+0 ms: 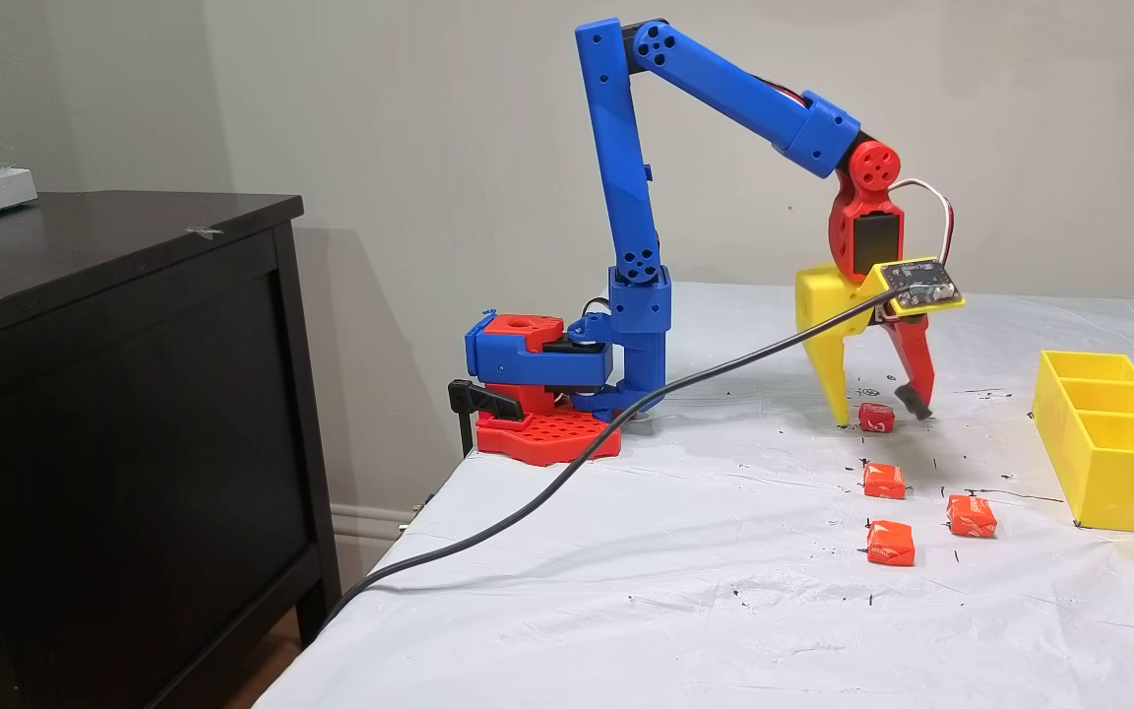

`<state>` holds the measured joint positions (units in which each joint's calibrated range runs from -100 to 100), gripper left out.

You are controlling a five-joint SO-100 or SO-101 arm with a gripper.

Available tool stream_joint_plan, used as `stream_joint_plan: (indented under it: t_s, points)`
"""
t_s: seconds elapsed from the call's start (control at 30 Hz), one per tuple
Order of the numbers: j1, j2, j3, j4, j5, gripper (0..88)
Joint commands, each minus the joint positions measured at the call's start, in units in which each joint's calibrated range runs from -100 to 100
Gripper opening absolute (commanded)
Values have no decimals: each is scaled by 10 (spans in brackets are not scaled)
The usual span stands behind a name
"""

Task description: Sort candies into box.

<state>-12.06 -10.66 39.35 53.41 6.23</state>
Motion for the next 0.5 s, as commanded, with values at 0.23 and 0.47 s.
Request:
stream_joint_plan:
  t_s: [0.23, 0.47]
  points:
    - [-3, 17, -11, -11, 3, 53]
    - [22, -80, -54, 8, 4, 2]
